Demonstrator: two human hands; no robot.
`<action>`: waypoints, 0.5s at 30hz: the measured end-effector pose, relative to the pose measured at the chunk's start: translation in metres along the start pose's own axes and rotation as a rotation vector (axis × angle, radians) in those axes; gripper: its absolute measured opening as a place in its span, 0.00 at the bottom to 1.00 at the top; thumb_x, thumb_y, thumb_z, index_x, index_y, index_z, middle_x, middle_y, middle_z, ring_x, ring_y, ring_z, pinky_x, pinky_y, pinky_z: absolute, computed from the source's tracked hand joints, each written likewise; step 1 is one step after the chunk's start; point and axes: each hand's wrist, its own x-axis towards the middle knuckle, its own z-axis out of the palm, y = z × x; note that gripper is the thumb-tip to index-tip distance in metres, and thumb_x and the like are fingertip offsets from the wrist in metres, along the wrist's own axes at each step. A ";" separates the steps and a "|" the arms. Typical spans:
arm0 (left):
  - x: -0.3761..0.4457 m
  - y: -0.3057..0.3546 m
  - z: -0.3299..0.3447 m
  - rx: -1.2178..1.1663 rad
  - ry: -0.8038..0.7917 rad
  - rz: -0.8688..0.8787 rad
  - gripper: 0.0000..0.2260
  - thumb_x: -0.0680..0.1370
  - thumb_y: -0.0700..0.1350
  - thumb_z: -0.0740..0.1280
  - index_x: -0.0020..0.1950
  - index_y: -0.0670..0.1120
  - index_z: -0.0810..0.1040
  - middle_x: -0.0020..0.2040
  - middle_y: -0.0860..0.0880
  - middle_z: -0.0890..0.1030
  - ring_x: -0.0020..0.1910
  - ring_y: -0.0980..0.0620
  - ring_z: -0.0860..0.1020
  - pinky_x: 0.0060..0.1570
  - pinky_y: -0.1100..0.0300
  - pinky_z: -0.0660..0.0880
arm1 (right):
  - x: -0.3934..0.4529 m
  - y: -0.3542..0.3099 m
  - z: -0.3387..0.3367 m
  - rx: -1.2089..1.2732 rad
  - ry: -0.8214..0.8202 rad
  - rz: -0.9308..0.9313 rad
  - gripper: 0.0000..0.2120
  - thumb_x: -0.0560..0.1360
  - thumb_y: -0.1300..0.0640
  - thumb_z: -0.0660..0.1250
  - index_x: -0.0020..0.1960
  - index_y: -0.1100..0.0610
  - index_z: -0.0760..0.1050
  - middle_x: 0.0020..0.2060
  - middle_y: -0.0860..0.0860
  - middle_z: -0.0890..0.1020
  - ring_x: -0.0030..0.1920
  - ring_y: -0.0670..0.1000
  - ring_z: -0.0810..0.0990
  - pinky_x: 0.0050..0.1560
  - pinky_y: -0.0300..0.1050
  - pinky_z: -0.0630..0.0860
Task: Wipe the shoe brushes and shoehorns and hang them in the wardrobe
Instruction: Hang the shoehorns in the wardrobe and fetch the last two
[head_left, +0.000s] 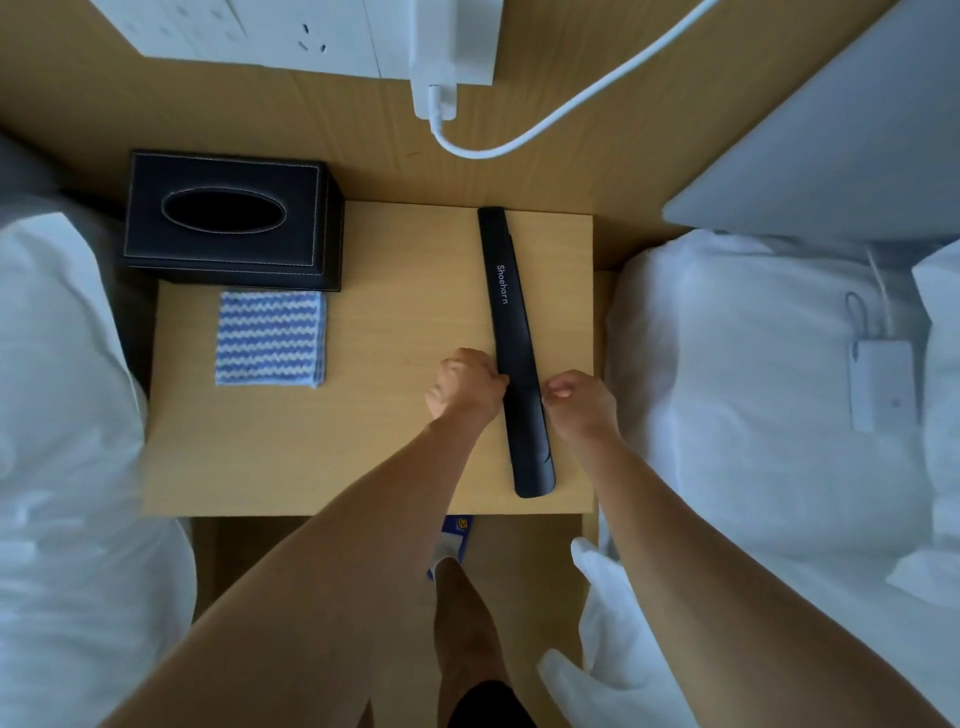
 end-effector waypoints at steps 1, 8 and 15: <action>-0.001 -0.002 -0.002 -0.015 0.007 0.006 0.06 0.76 0.51 0.71 0.40 0.53 0.78 0.43 0.51 0.80 0.42 0.47 0.79 0.40 0.60 0.70 | 0.000 -0.001 0.000 -0.004 0.004 -0.004 0.10 0.79 0.61 0.64 0.59 0.56 0.79 0.55 0.52 0.82 0.56 0.53 0.80 0.51 0.40 0.74; -0.007 -0.034 -0.028 -0.053 0.053 0.079 0.09 0.76 0.50 0.71 0.37 0.53 0.78 0.38 0.49 0.83 0.40 0.49 0.81 0.40 0.58 0.78 | -0.004 -0.002 0.011 -0.138 0.047 -0.051 0.05 0.76 0.53 0.71 0.50 0.52 0.77 0.39 0.47 0.79 0.37 0.47 0.77 0.33 0.39 0.71; -0.016 -0.050 -0.046 -0.032 0.057 0.112 0.07 0.77 0.48 0.70 0.40 0.52 0.79 0.41 0.48 0.84 0.42 0.48 0.82 0.42 0.56 0.80 | -0.007 -0.004 0.015 -0.144 0.053 -0.027 0.05 0.76 0.61 0.71 0.50 0.53 0.81 0.42 0.49 0.80 0.38 0.48 0.76 0.29 0.34 0.65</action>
